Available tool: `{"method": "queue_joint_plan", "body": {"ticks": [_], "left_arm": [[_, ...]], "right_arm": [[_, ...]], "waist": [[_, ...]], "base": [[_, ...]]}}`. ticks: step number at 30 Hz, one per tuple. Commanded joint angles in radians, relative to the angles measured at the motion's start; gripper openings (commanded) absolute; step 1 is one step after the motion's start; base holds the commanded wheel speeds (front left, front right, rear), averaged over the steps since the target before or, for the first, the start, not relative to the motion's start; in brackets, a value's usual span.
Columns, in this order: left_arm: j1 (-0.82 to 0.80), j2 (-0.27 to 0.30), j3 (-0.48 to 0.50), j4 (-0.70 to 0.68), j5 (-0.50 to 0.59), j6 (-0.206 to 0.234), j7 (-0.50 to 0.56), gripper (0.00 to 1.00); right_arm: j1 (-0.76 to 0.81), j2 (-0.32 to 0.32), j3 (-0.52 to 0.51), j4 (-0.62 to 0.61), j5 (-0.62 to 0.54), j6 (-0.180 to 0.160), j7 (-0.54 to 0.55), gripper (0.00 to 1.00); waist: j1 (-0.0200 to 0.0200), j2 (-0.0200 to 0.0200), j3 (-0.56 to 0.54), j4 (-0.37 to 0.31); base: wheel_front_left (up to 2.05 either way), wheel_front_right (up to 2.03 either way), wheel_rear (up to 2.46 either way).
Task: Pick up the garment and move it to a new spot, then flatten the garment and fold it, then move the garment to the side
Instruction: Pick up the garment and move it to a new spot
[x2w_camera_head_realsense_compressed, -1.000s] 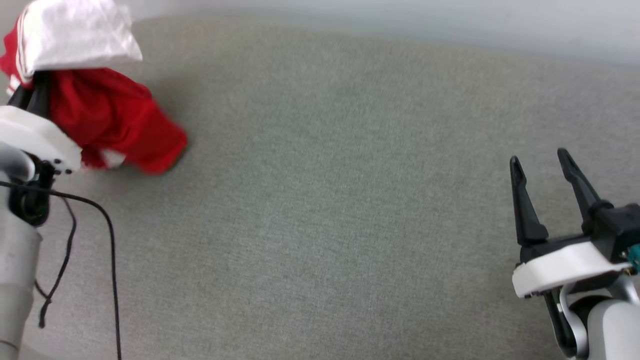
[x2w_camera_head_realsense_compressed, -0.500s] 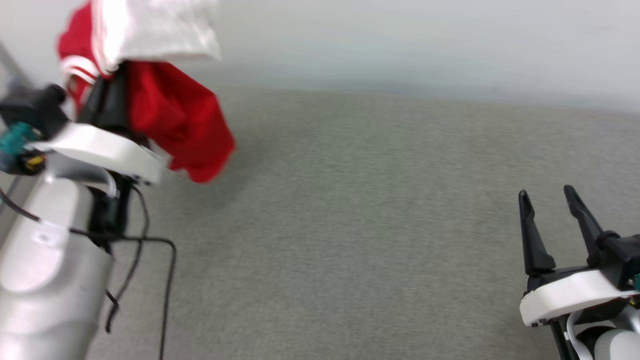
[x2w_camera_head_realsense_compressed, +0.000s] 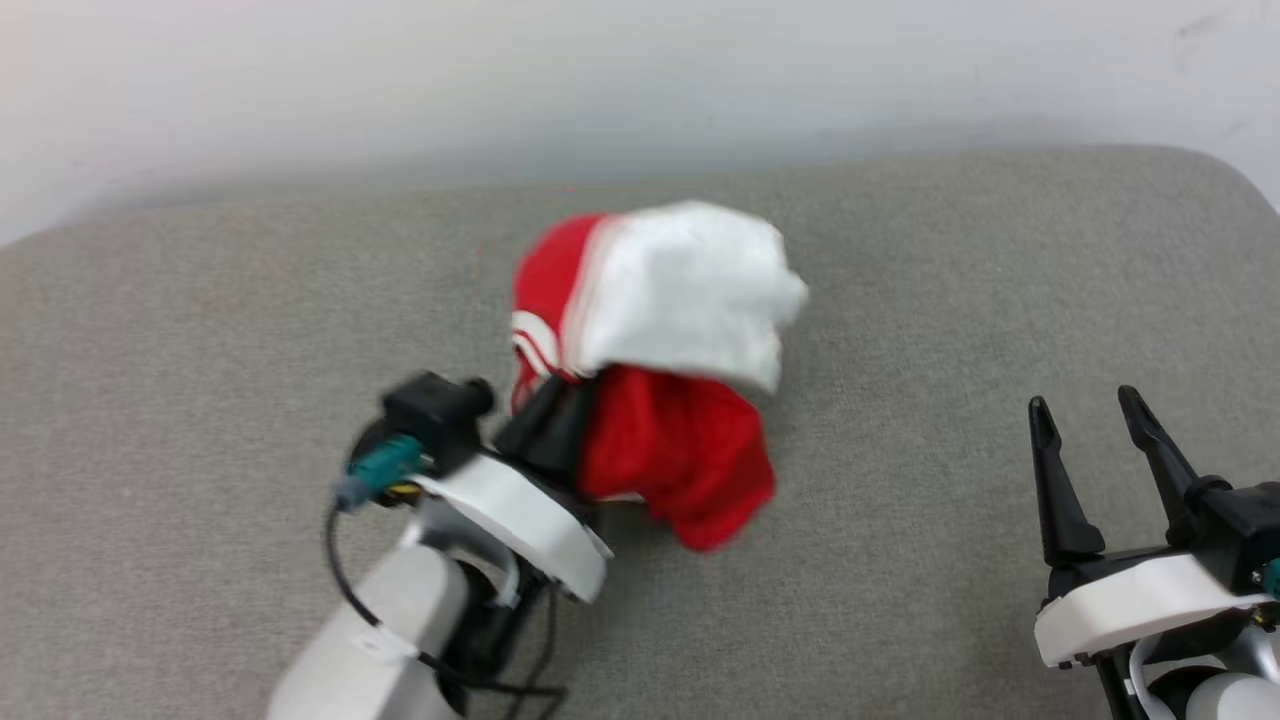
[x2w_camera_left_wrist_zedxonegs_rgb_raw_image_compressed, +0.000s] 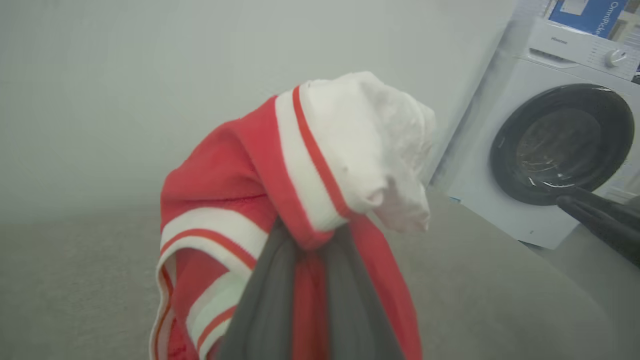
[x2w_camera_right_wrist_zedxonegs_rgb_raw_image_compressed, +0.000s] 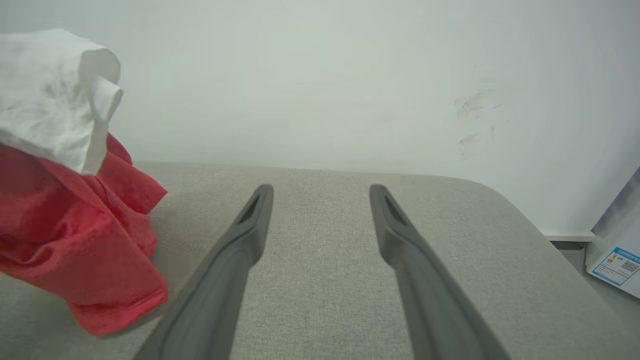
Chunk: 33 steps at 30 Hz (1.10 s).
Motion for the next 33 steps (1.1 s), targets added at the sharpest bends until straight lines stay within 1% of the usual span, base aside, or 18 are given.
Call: {"method": "queue_joint_plan", "body": {"ticks": [1,4,10,11,12,13,19,21,27,33], "left_arm": [[0.027,-0.019,-0.045,-0.006,0.008,-0.019,0.015,0.00],[0.054,-0.050,-0.122,0.000,0.019,-0.045,0.042,0.00],[0.079,-0.080,-0.231,0.051,0.038,-0.077,0.068,0.00],[0.082,-0.084,-0.242,0.058,0.040,-0.081,0.064,0.09],[0.085,-0.088,-0.252,0.065,0.042,-0.084,0.061,0.38],[0.084,-0.090,-0.260,0.069,0.047,-0.085,0.053,1.00],[0.076,-0.093,-0.272,0.058,0.070,-0.084,-0.001,1.00],[0.076,-0.087,-0.264,0.045,0.081,-0.074,-0.020,1.00],[0.104,-0.058,-0.208,-0.005,0.098,-0.015,-0.060,1.00],[0.142,-0.017,-0.090,-0.022,0.088,0.061,-0.079,1.00]], "right_arm": [[-0.004,0.000,0.003,-0.005,0.000,-0.001,-0.004,1.00],[-0.012,0.000,0.001,-0.011,-0.001,-0.001,-0.006,1.00],[-0.030,0.000,0.001,-0.009,0.000,-0.001,-0.015,1.00],[-0.034,0.000,0.002,-0.006,0.000,-0.001,-0.016,1.00],[-0.035,0.000,0.004,-0.003,0.000,-0.001,-0.016,1.00],[-0.037,0.000,0.001,0.000,0.000,-0.001,-0.018,1.00],[-0.023,0.000,-0.001,0.020,0.002,-0.001,-0.021,1.00],[-0.016,0.000,0.001,0.028,0.002,-0.001,-0.019,1.00],[0.011,0.000,0.004,0.037,0.003,-0.001,-0.009,1.00],[0.042,0.000,0.003,0.029,0.006,-0.001,0.005,1.00]], "waist": [[0.0001,-0.0001,0.035,-0.025],[0.0001,-0.0001,0.064,-0.029],[0.0001,-0.0001,0.103,-0.014],[0.0001,-0.0001,0.104,-0.011],[0.0001,-0.0001,0.103,-0.008],[0.0001,-0.0001,0.101,-0.003],[0.0001,-0.0001,0.061,0.027],[0.0001,-0.0001,0.038,0.038],[0.0001,-0.0001,-0.028,0.067],[0.0001,-0.0001,-0.072,0.088]], "base": [[0.00,0.00,0.00],[0.00,0.00,0.00],[0.00,0.00,0.00],[0.00,0.00,0.00],[0.00,0.00,0.00],[0.00,0.00,0.00],[0.00,0.00,0.00],[0.00,0.00,0.00],[0.00,0.00,0.00],[0.00,0.00,0.00]]}}
